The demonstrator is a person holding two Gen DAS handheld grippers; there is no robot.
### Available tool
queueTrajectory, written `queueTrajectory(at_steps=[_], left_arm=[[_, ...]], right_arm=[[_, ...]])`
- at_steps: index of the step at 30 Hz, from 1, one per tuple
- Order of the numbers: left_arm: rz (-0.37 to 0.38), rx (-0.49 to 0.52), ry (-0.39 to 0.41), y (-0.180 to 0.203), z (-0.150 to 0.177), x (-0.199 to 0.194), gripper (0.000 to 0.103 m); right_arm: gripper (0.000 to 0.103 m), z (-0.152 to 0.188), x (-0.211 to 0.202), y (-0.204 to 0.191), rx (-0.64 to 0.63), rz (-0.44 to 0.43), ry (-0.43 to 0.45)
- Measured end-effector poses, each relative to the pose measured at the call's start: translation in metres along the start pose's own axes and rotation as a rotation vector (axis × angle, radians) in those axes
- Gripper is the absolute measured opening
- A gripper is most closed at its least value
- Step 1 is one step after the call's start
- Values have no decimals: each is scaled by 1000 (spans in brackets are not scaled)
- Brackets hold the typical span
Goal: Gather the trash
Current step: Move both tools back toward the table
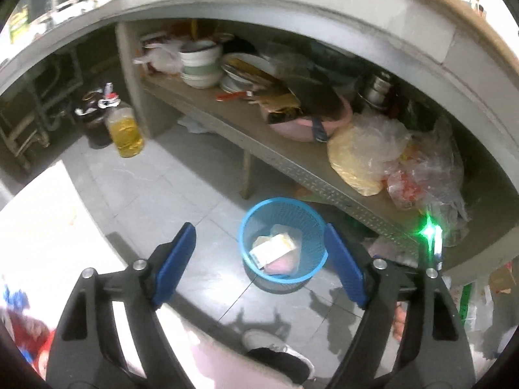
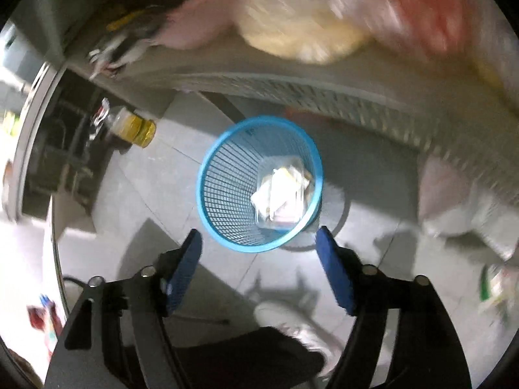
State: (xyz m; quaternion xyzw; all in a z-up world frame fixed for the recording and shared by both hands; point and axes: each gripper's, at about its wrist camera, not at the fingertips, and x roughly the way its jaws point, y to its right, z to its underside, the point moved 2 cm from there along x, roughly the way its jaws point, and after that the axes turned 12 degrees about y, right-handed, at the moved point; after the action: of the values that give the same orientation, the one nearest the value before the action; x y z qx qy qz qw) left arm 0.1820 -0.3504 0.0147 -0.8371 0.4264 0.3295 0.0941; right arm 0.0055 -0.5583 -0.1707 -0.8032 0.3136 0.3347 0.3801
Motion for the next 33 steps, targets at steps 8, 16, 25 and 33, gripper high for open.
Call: queueTrajectory(at_steps=[8,16,25,33], left_arm=[[48,-267,9,-49,39,-63,90],[-59,-333,124,-85,62,-119,95],[-162,-367,153,-119,78,-154,95],[-118,-391,222,-128,89,-179,95]], right_arm=[[92,3,-48,-63,-285,67,77],[96,14,-75,-106,-441,128,155],[96,18,-114,-154,-623,126,295],[96,18,-148,-180,-611,-75,384]])
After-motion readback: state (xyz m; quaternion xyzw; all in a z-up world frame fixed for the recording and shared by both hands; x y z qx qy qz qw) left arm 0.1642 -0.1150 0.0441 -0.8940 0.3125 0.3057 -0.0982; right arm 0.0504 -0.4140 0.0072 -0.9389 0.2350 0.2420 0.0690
